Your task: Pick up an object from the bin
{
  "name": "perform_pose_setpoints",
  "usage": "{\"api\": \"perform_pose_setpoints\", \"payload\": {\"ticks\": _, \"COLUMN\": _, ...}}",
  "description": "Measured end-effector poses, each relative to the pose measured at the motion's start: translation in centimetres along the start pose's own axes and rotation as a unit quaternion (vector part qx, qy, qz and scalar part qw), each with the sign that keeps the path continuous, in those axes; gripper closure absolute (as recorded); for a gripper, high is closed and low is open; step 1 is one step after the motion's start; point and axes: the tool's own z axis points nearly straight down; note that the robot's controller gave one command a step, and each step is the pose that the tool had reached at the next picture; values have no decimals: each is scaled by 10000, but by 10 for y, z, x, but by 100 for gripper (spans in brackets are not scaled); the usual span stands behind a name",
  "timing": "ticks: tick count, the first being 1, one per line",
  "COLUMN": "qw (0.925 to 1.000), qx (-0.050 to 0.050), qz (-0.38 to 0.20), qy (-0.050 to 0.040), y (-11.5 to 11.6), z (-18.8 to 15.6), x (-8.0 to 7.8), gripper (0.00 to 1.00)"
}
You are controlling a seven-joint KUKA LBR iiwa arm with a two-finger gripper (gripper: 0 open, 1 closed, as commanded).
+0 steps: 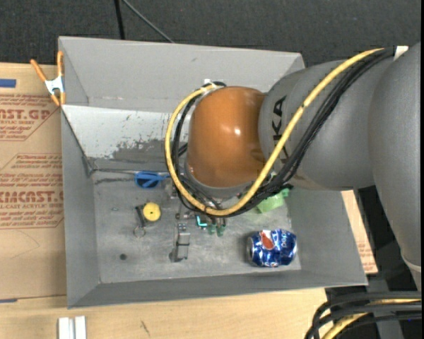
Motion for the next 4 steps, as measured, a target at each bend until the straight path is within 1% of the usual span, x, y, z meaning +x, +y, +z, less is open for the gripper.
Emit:
{"api": "perform_pose_setpoints", "payload": {"ticks": 1, "qw": 9987, "qx": 2, "qz": -507, "qy": -23, "y": 34, "z": 116, "x": -59, "gripper": 0}}
{"api": "perform_pose_setpoints", "payload": {"ticks": 2, "qw": 9986, "qx": 10, "qz": -522, "qy": -32, "y": -13, "z": 111, "x": -43, "gripper": 0}}
{"api": "perform_pose_setpoints", "payload": {"ticks": 3, "qw": 9985, "qx": -2, "qz": -537, "qy": -41, "y": -10, "z": 110, "x": -44, "gripper": 100}}
{"api": "perform_pose_setpoints", "payload": {"ticks": 4, "qw": 9989, "qx": -11, "qz": -456, "qy": -81, "y": -8, "z": -12, "x": -42, "gripper": 100}}
